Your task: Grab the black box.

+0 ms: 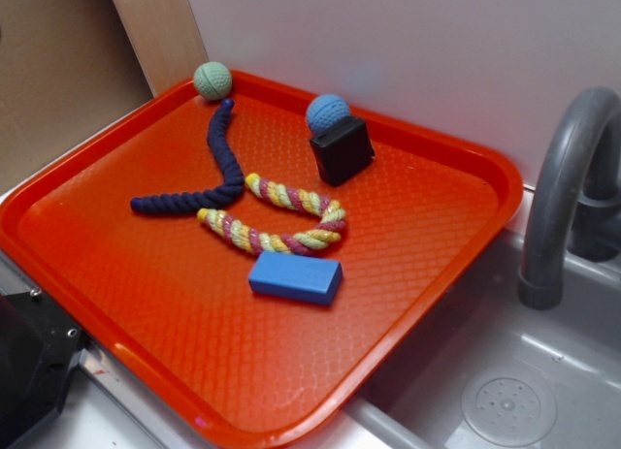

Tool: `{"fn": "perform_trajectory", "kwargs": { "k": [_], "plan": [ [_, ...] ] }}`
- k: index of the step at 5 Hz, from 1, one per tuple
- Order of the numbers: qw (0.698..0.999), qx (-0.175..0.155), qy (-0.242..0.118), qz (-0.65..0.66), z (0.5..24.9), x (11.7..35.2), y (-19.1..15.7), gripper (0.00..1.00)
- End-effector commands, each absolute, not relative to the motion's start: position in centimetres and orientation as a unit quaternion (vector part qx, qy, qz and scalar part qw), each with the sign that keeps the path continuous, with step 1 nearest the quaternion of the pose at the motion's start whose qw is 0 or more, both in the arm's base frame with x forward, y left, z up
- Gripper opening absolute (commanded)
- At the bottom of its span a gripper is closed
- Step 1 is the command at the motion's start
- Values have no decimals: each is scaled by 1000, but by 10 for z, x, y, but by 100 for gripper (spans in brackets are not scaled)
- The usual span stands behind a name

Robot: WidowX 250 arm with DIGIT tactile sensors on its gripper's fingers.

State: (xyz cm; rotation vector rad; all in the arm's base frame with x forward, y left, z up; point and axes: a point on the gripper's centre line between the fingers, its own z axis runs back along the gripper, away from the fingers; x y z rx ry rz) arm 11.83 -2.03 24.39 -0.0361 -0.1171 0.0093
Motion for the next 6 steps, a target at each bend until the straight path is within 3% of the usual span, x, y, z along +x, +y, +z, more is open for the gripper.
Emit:
{"fn": "perform_trajectory", "kwargs": {
  "k": [1,2,3,5,6],
  "plan": [
    [998,-18,-58,5,244,118,-20,100],
    [996,-22,-72,-47,206,168,-32,100],
    [995,-24,-95,-15,176,220,-58,100],
    [995,-19,-93,12,117,283,-44,100],
    [996,-7,-91,11,99,298,-36,100]
  ]
}}
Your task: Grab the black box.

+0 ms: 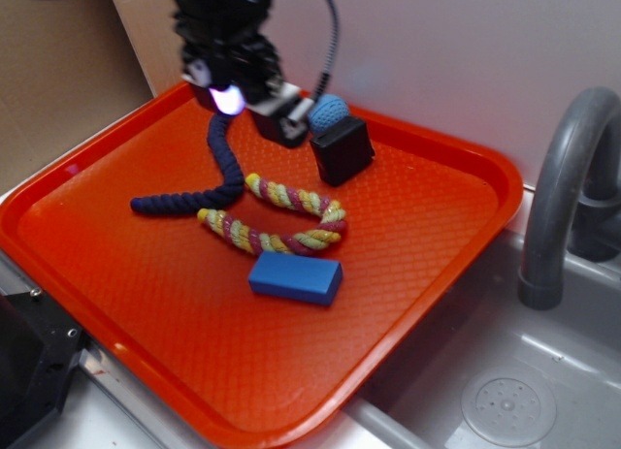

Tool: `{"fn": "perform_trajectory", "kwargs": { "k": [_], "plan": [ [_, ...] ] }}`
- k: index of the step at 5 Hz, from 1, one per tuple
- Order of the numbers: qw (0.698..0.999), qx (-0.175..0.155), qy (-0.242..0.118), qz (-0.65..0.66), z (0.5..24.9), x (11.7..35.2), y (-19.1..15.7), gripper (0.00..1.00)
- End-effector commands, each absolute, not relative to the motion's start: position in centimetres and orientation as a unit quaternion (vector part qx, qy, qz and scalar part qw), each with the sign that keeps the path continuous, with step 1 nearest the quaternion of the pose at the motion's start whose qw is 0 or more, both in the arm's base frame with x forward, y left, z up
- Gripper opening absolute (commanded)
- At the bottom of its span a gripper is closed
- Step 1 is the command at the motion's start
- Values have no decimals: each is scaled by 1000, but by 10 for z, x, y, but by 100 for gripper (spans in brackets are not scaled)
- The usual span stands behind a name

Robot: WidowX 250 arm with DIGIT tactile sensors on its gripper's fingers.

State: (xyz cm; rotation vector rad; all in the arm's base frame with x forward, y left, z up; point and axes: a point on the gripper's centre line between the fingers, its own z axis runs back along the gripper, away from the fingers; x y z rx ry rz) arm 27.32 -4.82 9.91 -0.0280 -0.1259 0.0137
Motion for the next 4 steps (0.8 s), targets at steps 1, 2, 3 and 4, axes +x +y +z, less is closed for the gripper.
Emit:
{"fn": "perform_trajectory", "kwargs": {
  "k": [1,2,3,4],
  "plan": [
    [993,-26,-112,32,87,314,-41,100],
    [993,-20,-114,16,79,322,-57,100],
    [994,0,-108,8,63,341,-59,100],
    [993,0,-115,19,56,354,-46,0]
  ]
}}
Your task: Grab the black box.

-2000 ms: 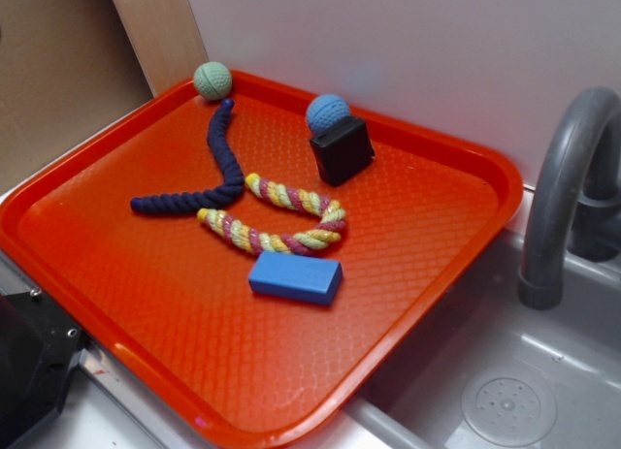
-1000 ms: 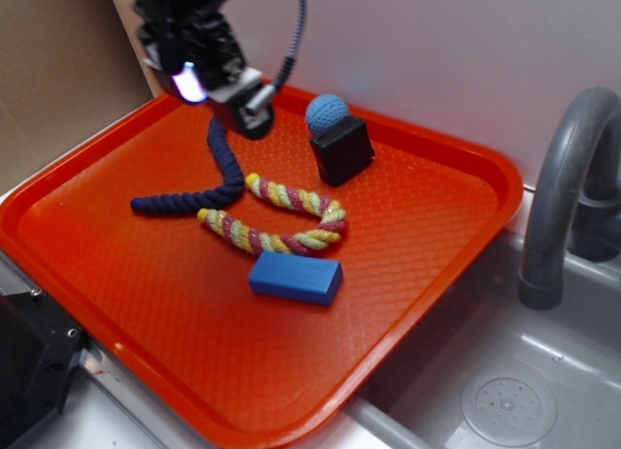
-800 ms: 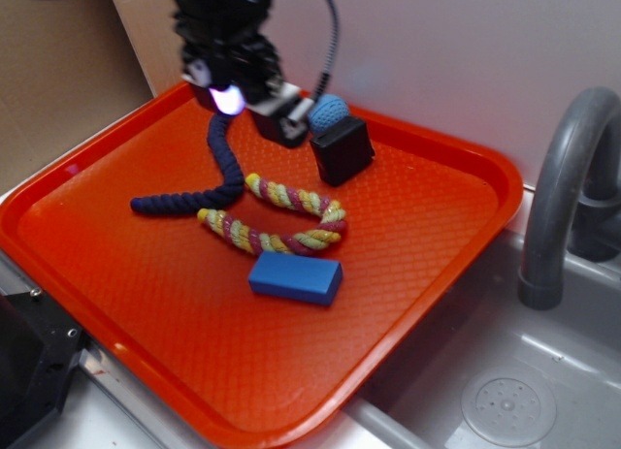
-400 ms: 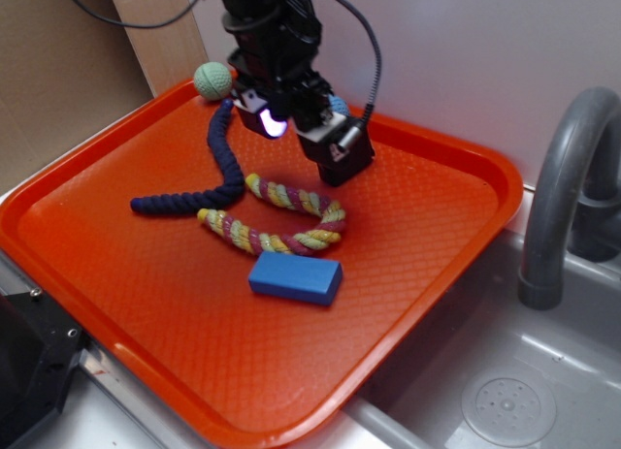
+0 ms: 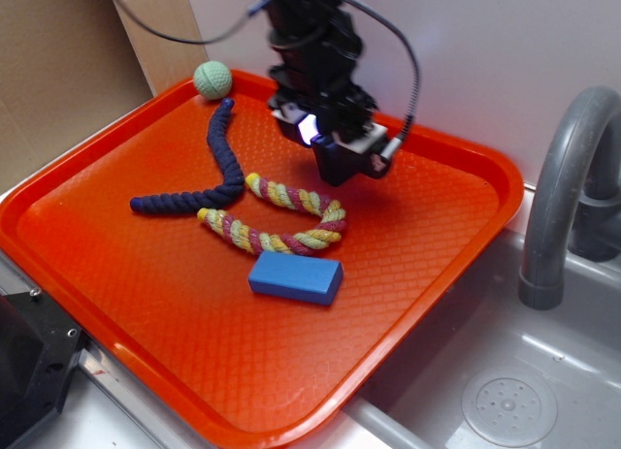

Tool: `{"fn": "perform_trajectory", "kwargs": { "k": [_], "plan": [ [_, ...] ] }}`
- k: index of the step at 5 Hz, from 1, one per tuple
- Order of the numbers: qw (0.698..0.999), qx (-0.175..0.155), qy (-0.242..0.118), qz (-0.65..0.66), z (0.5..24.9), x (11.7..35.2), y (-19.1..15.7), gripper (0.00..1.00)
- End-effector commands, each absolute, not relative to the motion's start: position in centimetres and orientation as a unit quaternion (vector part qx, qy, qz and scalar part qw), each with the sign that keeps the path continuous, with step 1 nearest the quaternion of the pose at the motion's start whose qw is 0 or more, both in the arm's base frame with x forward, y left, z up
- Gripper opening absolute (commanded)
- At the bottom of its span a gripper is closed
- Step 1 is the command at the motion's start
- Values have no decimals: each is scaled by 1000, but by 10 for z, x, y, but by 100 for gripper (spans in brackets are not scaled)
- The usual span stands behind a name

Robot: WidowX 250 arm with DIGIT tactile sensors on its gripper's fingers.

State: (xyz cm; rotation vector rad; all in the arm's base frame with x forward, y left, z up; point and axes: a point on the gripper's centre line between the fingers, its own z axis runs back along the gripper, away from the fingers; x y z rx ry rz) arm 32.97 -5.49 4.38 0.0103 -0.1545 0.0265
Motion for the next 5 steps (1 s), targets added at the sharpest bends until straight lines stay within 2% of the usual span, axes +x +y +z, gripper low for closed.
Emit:
{"fn": "perform_trajectory", "kwargs": {
  "k": [1,2,4,5],
  "plan": [
    [993,-7,-112,21,65,354,-39,0],
    [994,-42,-95,28,108,330,-33,0],
    [996,22,-64,50,211,240,11,0],
    [996,20,-68,59,261,197,32,0]
  ]
}}
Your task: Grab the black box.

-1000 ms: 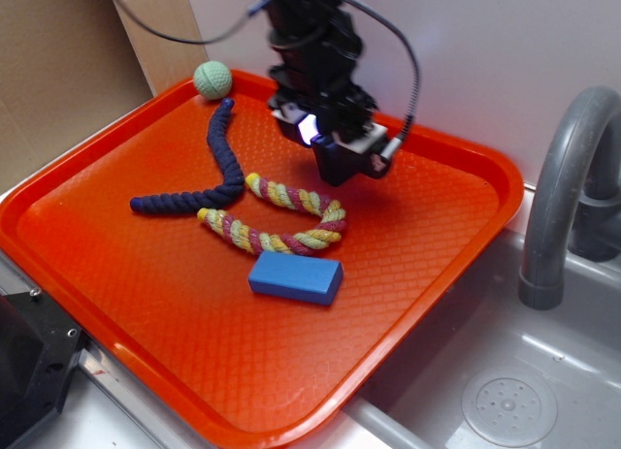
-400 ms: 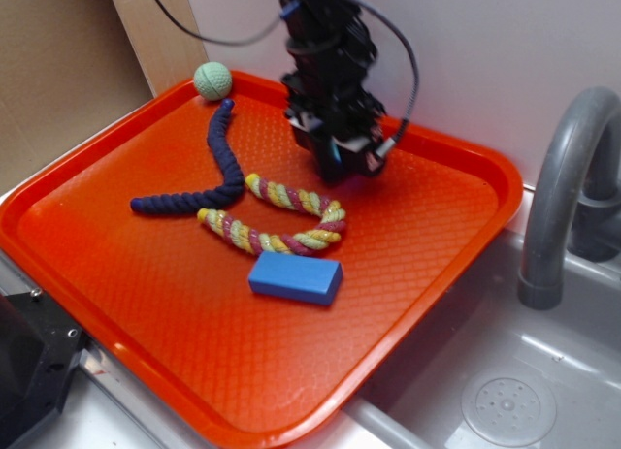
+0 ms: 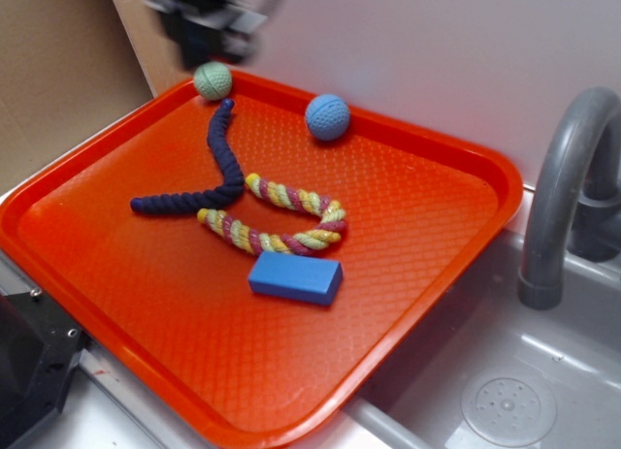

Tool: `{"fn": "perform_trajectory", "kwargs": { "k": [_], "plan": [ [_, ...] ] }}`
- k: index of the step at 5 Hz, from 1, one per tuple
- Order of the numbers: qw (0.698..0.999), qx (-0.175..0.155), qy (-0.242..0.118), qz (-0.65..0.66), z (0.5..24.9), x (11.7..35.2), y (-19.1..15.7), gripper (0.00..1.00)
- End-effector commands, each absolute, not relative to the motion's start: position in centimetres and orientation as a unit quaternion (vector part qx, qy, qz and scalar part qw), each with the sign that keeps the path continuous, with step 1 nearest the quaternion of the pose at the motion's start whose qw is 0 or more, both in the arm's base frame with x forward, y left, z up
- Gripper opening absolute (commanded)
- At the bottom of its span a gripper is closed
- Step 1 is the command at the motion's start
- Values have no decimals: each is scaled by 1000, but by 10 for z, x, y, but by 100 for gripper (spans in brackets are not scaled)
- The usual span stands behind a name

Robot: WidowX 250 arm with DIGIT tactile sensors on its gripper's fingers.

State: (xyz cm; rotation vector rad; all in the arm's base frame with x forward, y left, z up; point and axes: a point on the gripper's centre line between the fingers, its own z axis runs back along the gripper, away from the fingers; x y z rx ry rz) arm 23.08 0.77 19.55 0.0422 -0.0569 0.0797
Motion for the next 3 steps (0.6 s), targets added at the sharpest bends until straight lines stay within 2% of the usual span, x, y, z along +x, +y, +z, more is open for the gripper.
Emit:
{"fn": "perform_trajectory", "kwargs": {
  "k": [1,3],
  "plan": [
    [996,25,-69,60,272,180,36,0],
    [995,49,-65,58,256,172,36,0]
  ]
}}
